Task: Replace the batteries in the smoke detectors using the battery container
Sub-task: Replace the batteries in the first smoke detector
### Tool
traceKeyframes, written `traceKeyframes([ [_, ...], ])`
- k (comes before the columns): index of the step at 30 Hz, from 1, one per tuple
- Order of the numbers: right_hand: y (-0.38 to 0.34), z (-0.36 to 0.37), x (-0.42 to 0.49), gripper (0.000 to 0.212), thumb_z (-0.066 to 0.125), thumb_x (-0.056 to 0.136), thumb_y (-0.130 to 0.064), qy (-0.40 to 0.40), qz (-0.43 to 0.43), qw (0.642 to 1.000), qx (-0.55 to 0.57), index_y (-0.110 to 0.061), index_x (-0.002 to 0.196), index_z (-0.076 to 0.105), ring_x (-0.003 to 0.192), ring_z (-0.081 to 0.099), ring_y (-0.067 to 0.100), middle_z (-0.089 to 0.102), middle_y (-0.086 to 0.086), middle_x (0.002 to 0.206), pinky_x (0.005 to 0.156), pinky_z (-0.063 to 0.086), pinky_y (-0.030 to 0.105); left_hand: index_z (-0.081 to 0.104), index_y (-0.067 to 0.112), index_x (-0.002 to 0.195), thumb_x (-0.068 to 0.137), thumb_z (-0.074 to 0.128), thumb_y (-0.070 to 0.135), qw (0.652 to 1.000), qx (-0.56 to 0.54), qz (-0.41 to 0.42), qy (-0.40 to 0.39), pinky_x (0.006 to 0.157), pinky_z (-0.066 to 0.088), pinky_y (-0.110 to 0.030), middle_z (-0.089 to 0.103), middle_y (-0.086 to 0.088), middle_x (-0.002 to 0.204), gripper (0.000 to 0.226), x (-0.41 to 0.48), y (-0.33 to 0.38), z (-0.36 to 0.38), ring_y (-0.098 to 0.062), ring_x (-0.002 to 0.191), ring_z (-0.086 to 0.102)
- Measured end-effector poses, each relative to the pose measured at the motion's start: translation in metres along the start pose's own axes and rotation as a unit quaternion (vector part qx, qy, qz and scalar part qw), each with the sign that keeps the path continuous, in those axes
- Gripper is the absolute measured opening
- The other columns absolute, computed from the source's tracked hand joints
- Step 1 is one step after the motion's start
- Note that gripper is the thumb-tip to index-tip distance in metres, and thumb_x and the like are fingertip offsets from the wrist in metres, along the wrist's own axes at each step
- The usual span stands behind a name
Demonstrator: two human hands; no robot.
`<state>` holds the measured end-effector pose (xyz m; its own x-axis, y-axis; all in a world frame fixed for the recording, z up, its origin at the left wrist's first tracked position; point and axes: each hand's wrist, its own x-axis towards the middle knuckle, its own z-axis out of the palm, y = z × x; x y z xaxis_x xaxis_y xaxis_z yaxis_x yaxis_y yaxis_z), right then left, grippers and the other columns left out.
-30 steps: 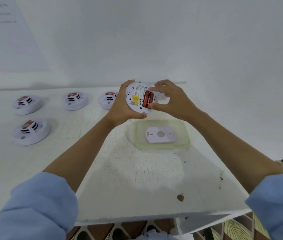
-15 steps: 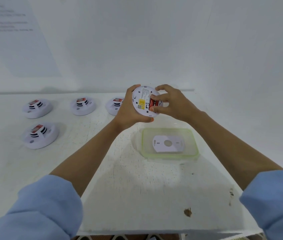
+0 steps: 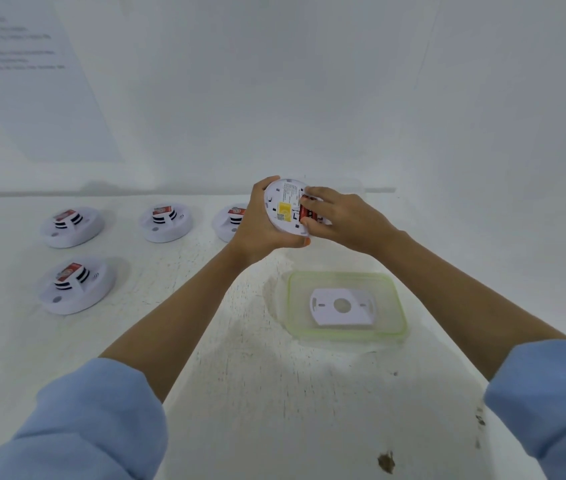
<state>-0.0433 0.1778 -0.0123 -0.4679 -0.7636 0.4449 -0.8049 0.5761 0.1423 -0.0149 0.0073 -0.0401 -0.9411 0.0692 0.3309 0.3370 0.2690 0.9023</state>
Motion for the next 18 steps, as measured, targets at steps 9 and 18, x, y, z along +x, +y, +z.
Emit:
traceKeyframes([
  [9,0.005,0.001,0.009,0.047,0.041,0.087,-0.042,0.015,0.05,0.995,0.08,-0.008,0.104,0.069,0.08,0.065,0.027,0.067,0.01,0.106,0.062,0.047,0.031,0.024,0.0,0.133,0.056,0.078,-0.018,1.0,0.006,0.009,0.014,0.068,0.047,-0.007,0.044,0.01,0.111,0.096,0.008,-0.009,-0.007,0.019,0.089,0.053],
  [18,0.008,0.0,0.022,0.046,0.076,0.073,-0.025,0.0,0.165,0.945,0.283,-0.017,0.116,0.063,0.098,0.043,0.002,0.058,-0.002,0.114,0.082,0.03,0.005,0.024,0.002,0.134,0.049,0.083,-0.005,0.999,0.011,0.036,0.011,0.073,0.05,-0.011,0.044,0.006,0.119,0.103,0.015,-0.014,-0.017,0.013,0.1,0.053],
])
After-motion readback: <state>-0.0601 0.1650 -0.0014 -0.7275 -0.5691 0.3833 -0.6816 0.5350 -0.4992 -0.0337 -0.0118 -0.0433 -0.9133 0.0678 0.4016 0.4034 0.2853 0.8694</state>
